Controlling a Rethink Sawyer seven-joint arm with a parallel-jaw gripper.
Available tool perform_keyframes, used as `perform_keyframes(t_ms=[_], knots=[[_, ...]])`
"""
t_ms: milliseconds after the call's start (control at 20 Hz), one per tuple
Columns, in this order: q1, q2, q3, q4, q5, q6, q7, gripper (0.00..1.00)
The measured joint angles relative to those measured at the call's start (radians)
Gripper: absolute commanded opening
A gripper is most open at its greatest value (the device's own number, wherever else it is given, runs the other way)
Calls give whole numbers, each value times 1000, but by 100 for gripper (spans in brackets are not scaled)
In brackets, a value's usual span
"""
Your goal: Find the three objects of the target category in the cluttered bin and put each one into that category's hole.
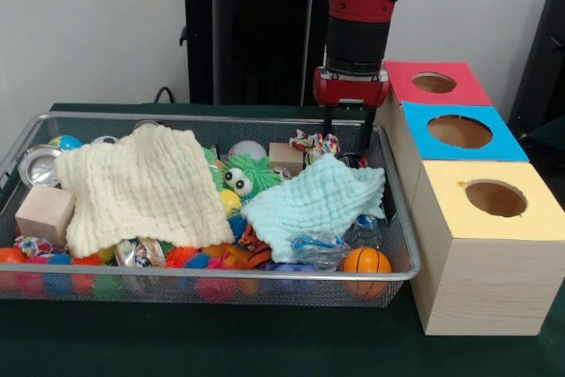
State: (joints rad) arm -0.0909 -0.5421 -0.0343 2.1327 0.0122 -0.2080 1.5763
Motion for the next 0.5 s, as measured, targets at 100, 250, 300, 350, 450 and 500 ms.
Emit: perform_keyframes(t_ms=[100,250,300,350,450,500], knots=[[1,-4,-6,-3,-7,5,0,100],[-10,-12,-7,-5,-28,17,0,100],[-14,-15,-7,-5,-34,21,0,100],[-22,-18,-7,-7,-44,26,0,100],[-42,-22,-7,-9,-67,35,0,100],[-68,-22,-7,-13,-93,40,0,100]])
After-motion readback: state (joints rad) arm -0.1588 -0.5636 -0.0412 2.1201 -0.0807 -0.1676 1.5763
